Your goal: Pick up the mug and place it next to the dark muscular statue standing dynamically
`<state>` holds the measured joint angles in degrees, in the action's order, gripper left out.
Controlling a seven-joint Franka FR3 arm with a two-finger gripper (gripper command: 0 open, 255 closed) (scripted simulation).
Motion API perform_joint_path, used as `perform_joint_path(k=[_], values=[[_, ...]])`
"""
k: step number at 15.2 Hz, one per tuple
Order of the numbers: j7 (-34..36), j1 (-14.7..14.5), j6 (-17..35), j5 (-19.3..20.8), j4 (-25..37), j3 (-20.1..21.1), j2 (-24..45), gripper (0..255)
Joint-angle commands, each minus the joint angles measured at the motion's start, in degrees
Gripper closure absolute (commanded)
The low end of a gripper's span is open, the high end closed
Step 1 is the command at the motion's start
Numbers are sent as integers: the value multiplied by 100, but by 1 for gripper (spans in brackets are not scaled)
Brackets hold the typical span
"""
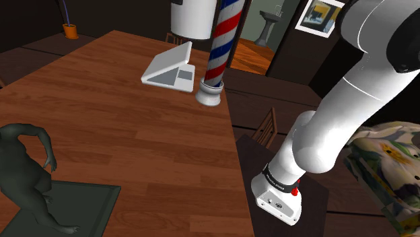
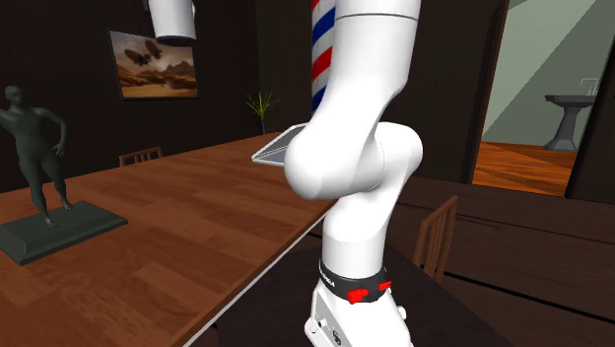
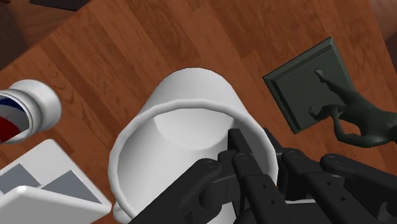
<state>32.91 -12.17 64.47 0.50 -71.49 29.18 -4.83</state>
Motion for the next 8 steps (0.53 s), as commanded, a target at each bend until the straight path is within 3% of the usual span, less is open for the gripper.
perform_joint_path(k=[1,4,8], values=[[412,-182,-123,173,446,271,384,255],[1056,-633,-341,585,1212,664,1081,255],[1737,-1575,-836,1356,2557,948,2142,255]])
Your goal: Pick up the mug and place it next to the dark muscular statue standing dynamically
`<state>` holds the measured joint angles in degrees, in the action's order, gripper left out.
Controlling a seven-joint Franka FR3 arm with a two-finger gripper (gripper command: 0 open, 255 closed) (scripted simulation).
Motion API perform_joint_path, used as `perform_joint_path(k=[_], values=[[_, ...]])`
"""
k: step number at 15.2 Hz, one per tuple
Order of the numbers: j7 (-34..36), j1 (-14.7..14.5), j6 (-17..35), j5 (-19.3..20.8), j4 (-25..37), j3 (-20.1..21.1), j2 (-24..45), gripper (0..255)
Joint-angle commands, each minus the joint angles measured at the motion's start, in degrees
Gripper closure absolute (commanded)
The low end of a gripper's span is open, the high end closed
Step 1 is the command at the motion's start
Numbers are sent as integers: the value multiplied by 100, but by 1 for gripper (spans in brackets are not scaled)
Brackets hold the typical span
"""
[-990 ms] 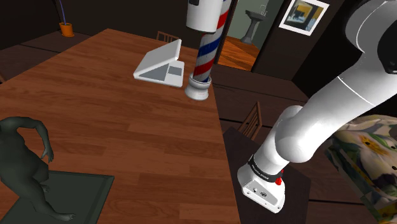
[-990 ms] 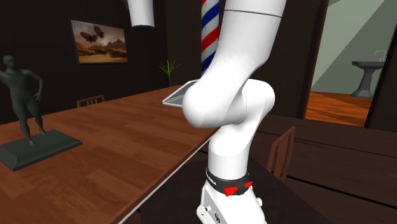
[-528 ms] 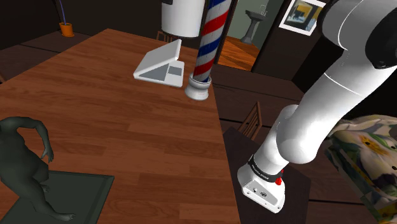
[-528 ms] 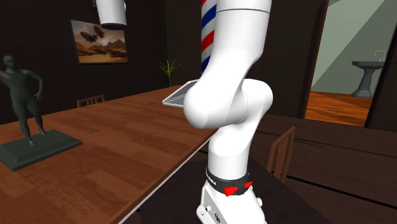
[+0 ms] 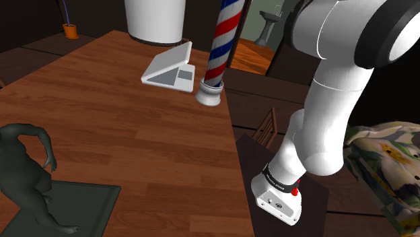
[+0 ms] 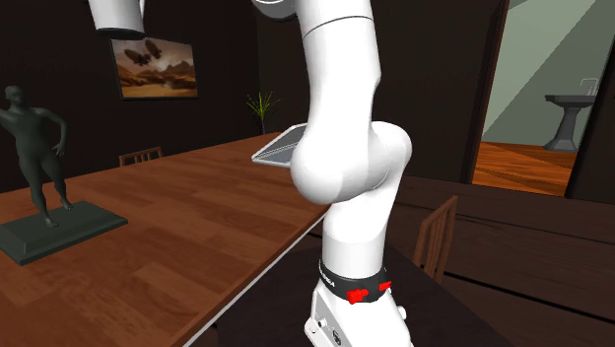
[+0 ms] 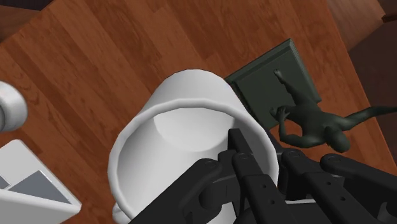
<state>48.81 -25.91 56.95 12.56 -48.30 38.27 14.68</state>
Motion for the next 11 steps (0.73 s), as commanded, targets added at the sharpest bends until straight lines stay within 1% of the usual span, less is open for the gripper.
perform_joint_path(k=[1,3,5,8,11], values=[[114,-42,118,-9,-124,18,6,255],[48,213,458,-244,-715,5,-290,255],[-21,387,747,-427,-1200,-27,-532,255],[-118,564,1125,-638,-1815,-85,-830,255],[-203,682,1461,-799,-2341,-139,-1073,255]])
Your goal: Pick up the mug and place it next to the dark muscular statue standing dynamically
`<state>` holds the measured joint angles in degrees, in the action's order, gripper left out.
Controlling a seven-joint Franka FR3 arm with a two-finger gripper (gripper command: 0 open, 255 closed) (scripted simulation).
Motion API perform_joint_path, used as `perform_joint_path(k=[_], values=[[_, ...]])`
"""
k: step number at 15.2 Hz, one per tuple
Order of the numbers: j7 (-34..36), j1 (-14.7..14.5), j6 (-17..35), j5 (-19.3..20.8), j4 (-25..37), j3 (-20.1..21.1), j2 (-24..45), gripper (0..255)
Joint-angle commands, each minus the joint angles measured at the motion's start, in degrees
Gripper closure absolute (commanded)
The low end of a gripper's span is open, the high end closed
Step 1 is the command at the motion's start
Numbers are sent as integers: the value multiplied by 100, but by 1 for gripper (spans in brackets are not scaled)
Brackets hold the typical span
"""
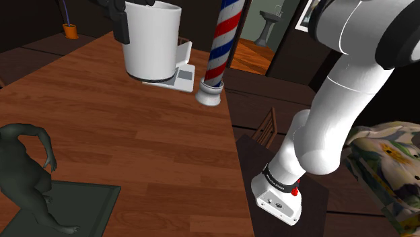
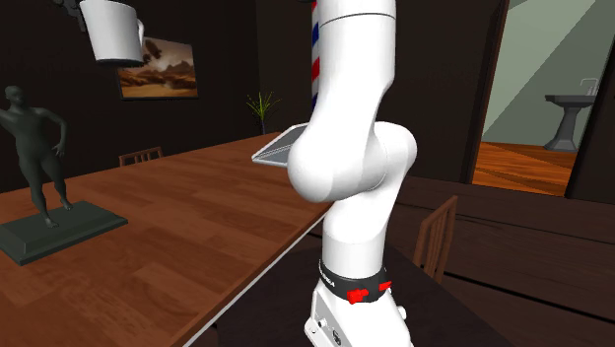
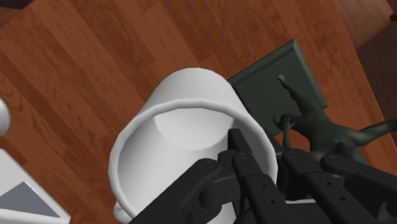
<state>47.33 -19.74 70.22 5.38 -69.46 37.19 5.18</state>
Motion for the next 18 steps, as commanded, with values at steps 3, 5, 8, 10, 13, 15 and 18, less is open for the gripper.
perform_joint_path(k=[3,5,8,10,13,15,18], values=[[-129,143,442,-207,-692,-82,-324,255],[-171,180,635,-277,-977,-112,-440,255],[-226,220,913,-365,-1374,-151,-591,255],[-258,239,1091,-414,-1622,-173,-677,255],[-297,259,1350,-476,-1970,-199,-788,255],[-319,267,1519,-510,-2190,-214,-851,255],[-346,275,1766,-553,-2502,-231,-930,255]])
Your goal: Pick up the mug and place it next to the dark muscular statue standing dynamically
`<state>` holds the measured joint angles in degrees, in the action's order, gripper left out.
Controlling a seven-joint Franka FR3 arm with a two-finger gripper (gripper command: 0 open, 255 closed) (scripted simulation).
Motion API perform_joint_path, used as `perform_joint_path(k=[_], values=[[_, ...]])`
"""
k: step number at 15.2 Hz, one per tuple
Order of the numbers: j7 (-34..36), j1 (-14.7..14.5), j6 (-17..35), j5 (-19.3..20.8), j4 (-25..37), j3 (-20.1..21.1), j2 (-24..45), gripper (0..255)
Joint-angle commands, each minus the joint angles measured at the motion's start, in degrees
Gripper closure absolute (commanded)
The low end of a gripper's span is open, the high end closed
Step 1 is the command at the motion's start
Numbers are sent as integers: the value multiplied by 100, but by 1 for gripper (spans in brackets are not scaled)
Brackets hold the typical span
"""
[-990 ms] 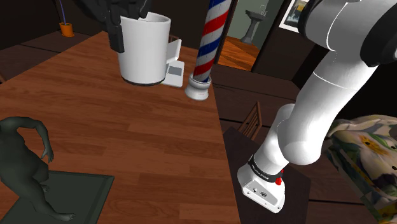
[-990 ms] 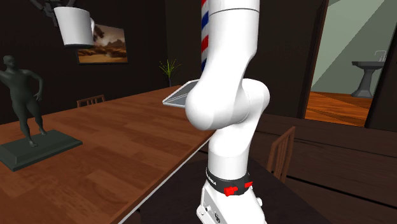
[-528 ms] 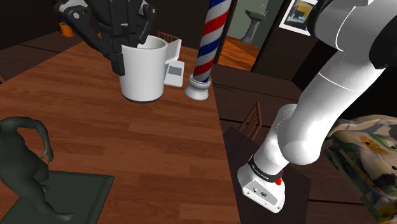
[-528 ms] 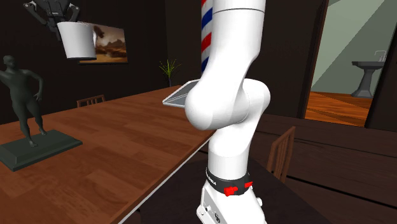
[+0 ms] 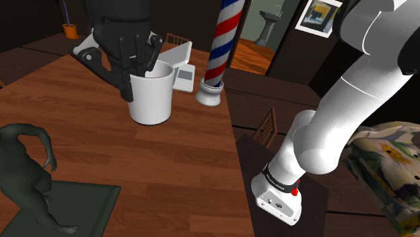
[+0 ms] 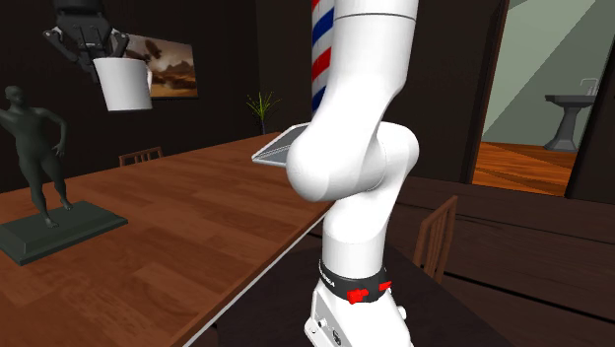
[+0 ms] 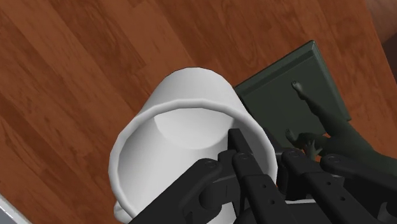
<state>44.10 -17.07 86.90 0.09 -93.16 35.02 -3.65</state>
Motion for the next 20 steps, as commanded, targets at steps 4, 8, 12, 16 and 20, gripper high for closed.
perform_joint_path(k=[4,8,12,16,20], values=[[-48,12,420,-67,-519,-28,-126,255],[-62,11,736,-95,-876,-34,-177,255],[-65,7,1047,-110,-1208,-32,-201,255],[-57,1,1355,-112,-1516,-25,-201,255],[-39,-5,1660,-101,-1801,-12,-176,255]])
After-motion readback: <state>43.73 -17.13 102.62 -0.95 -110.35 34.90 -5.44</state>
